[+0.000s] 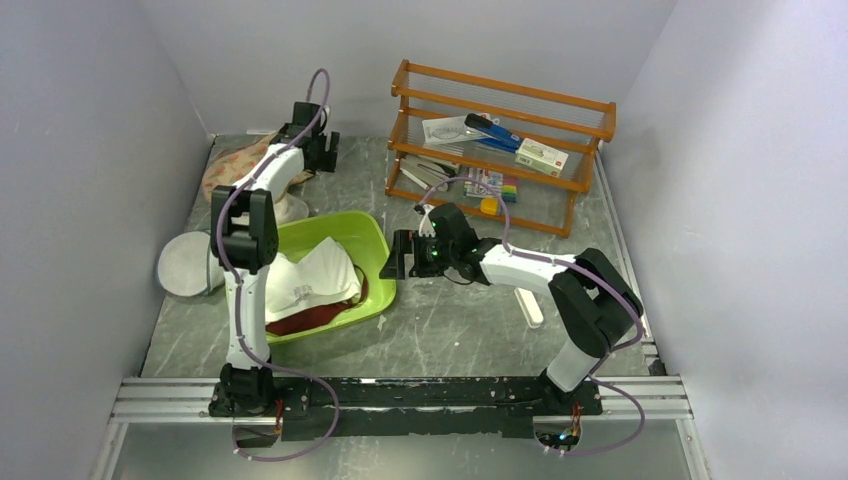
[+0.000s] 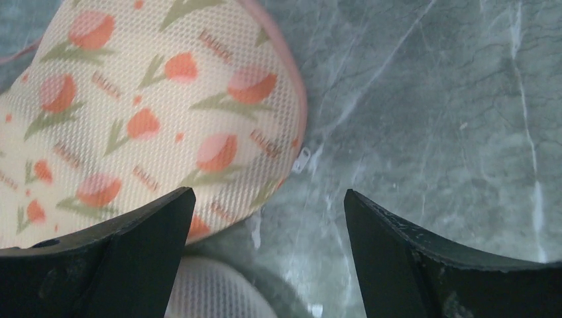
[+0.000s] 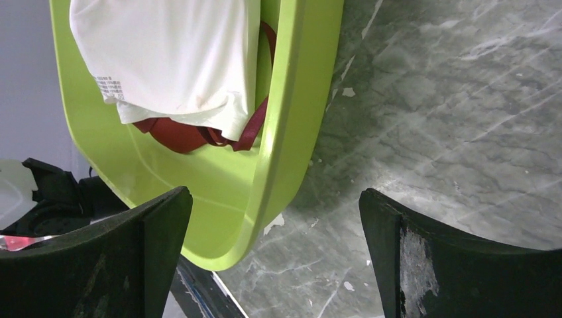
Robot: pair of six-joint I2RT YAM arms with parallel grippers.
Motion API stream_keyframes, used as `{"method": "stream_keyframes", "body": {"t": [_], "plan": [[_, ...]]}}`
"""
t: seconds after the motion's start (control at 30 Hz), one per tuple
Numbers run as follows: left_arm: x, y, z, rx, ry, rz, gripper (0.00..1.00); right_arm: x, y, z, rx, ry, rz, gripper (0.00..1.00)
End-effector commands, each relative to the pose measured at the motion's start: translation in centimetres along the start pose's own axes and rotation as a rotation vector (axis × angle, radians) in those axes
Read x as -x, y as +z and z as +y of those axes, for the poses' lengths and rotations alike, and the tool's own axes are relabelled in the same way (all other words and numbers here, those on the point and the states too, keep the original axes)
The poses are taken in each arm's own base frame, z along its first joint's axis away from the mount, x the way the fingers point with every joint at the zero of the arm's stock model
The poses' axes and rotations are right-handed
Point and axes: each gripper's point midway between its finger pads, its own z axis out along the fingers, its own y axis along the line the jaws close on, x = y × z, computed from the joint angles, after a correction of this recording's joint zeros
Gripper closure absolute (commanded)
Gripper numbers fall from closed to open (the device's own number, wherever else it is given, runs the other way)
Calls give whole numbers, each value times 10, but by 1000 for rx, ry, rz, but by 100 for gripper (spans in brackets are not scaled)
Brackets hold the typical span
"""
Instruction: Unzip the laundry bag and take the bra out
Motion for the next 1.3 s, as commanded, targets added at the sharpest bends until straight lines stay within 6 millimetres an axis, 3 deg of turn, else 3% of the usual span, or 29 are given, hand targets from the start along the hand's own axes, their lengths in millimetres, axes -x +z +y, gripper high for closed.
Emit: {"method": "stream_keyframes", "body": {"t": [0.0, 0.07, 0.17, 0.3, 0.4, 0.53, 0.6, 0.73, 0.87, 1.07, 1.27], "plan": [[24, 20, -10, 45, 127, -98, 3, 13, 4, 24, 77, 12, -36, 0], [22, 28, -10, 100, 167, -107, 0, 12, 6, 25, 74, 11, -31, 0], [8, 46, -12, 141, 223, -84, 4, 11, 7, 24, 59, 14, -24, 0], [-11, 65, -2, 226, 251, -33, 23, 9, 6, 23, 54, 23, -32, 0], [-15, 66, 2, 256, 260, -28, 43, 8, 6, 24, 57, 34, -36, 0], [5, 49, 4, 256, 228, -77, 76, 7, 8, 28, 68, 39, -31, 0], [23, 33, 0, 255, 214, -118, 92, 5, 11, 28, 68, 43, -27, 0], [70, -14, -11, 246, 183, -226, 93, 1, 16, 30, 70, 67, -24, 0], [112, -79, -33, 133, 92, -334, 93, -2, 22, 26, 54, 115, -31, 0], [129, -158, -63, -133, -69, -425, 93, -9, 33, 35, 86, 189, -22, 0], [141, -231, -64, -291, -151, -505, 93, -20, 50, 80, 176, 171, 7, 0]]}}
